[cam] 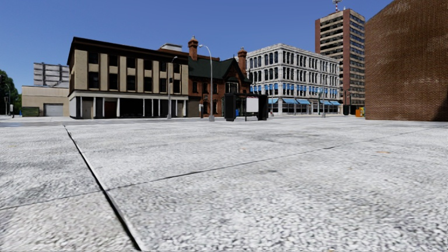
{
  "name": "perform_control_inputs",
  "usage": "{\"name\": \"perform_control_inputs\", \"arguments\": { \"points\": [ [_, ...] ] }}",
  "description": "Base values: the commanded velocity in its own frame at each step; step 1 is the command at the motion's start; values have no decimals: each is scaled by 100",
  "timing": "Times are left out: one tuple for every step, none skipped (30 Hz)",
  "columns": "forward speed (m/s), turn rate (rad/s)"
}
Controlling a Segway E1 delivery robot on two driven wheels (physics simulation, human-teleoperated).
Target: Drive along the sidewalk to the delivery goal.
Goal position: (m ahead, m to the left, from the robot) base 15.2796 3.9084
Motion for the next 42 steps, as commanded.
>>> {"name": "perform_control_inputs", "arguments": {
  "points": [
    [200,0],
    [200,0],
    [200,0],
    [200,0],
    [200,0],
    [200,0],
    [200,0],
    [200,0],
    [200,0],
    [200,0],
    [200,0],
    [200,0],
    [200,0],
    [200,0],
    [200,0],
    [200,0],
    [200,0],
    [200,0],
    [200,0],
    [200,0],
    [200,4],
    [200,17],
    [200,20],
    [200,21],
    [200,21],
    [200,21],
    [200,21],
    [200,22],
    [200,22],
    [200,22],
    [200,22],
    [200,22],
    [200,22],
    [200,22],
    [200,22],
    [200,22],
    [200,22],
    [200,22],
    [200,22],
    [200,22],
    [200,20],
    [200,17]
  ]
}}
